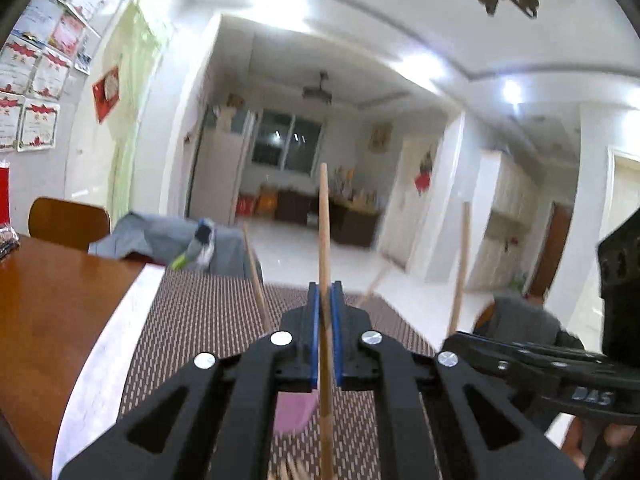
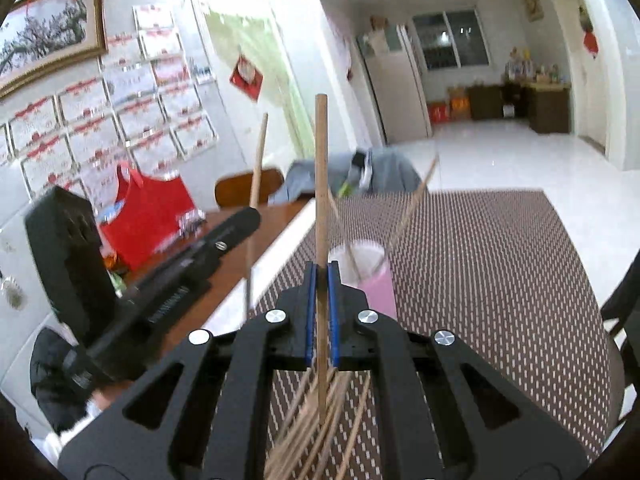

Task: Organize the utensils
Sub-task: 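Lift the held sticks and bring them over the pink cup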

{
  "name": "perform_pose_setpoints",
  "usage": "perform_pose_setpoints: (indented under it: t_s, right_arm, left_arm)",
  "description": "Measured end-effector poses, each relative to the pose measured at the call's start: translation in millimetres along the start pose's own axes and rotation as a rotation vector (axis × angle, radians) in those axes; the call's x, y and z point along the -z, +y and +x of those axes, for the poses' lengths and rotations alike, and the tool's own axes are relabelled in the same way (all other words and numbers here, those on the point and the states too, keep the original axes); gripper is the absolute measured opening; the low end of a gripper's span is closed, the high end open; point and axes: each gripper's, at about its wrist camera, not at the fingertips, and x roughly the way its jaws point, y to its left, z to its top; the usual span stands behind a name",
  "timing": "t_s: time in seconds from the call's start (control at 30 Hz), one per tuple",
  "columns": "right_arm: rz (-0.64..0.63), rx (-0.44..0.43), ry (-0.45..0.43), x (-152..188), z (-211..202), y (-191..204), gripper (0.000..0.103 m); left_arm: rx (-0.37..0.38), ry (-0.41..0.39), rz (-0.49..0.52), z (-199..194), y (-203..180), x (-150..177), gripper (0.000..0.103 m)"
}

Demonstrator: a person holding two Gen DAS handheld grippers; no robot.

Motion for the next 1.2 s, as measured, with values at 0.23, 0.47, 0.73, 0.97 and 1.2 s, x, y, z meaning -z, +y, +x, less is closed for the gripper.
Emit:
perform_pose_setpoints:
  t_s: [0.23,0.47,0.73,0.97,1.2]
  right_arm:
    - [-0.012,0.025,-0.125,-26.4,17.7,1.1,0.006]
    - [0.006,0.059,-0.183,-42.8,41.3,-9.4,0.006]
    - [0.018,0.088,-0.242,-48.8,59.5,-17.0,0.006]
    - [0.009,0.119,-0.225,-38.9,75.3,-22.9,0.006]
    - [0.013,0.13,-0.188,-27.6,79.6,-25.5,0.006]
  left_arm:
    - [-0.039,-0.176,-0.018,31.1,6.5,-17.5,0.006]
    - [-0.083,-0.229,-0.067,70.1,25.0,-19.1,0.006]
    - [-0.138,-0.234,-0.065,101.6,35.3,-13.4,0.006]
    - [-0.142,-0.155,-0.053,112.9,35.0,4.6,0.006]
    - [-0.117,-0.059,-0.049,105.4,34.3,6.8,0.007]
